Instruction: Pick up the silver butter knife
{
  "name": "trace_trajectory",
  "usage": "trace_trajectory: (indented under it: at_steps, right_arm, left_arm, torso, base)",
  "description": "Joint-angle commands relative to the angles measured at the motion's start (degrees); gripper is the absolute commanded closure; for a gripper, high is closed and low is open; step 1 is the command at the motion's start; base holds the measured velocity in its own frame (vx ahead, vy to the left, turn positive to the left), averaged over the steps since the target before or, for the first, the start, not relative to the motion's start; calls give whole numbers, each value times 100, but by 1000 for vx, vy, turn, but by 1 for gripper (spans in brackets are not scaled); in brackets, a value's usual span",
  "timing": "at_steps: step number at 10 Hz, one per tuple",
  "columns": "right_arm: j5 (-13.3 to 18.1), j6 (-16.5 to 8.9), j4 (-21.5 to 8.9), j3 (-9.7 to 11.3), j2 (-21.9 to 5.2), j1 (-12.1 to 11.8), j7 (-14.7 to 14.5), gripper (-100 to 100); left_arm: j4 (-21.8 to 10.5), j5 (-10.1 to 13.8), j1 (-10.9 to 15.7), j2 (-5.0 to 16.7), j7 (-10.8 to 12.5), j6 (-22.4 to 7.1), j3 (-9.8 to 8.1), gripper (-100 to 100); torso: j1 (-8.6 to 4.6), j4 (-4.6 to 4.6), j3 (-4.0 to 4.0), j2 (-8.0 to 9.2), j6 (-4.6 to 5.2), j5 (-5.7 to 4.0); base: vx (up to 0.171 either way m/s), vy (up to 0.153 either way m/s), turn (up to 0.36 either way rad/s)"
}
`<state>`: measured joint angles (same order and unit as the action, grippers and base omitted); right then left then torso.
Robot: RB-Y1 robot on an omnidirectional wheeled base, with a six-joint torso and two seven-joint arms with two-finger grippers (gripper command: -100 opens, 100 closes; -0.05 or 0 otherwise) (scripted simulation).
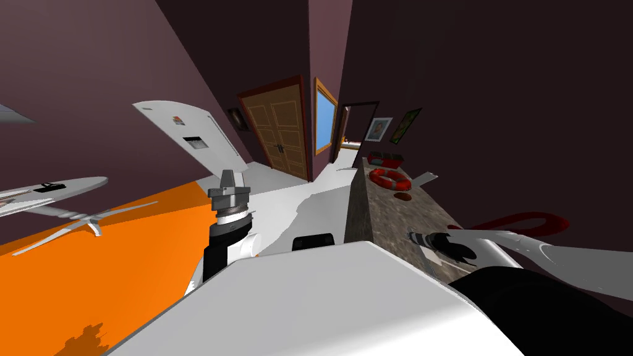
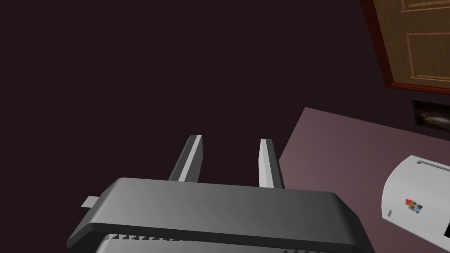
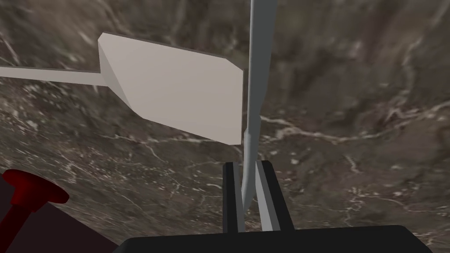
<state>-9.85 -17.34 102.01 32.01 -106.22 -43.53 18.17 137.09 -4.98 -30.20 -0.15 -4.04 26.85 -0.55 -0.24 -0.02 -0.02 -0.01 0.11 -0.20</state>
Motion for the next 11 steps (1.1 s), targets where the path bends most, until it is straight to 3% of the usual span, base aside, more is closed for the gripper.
trace_trajectory:
  at_steps: [1,2,5,11]
  right_arm:
    - [0,0,0,0,0,0,0,0]
    - [46,37,31,-14,-56,-5,4,100]
    - [316,200,113,-103,-206,45,-194,100]
    - [675,417,222,-221,-406,112,-457,100]
  left_arm:
    - [0,0,0,0,0,0,0,0]
    - [0,0,0,0,0,0,0,0]
    - [1,0,-3,0,0,1,-1,0]
    - [0,0,-1,0,0,0,-1,0]
  torso:
    - [0,0,0,0,0,0]
    - [0,0,0,-1,0,0]
    - [14,-13,-29,-49,12,4]
    - [4,-10,-21,-35,4,1]
  base:
    - [0,0,0]
    - [55,14,-233]
    - [166,27,-423]
    - [109,23,-246]
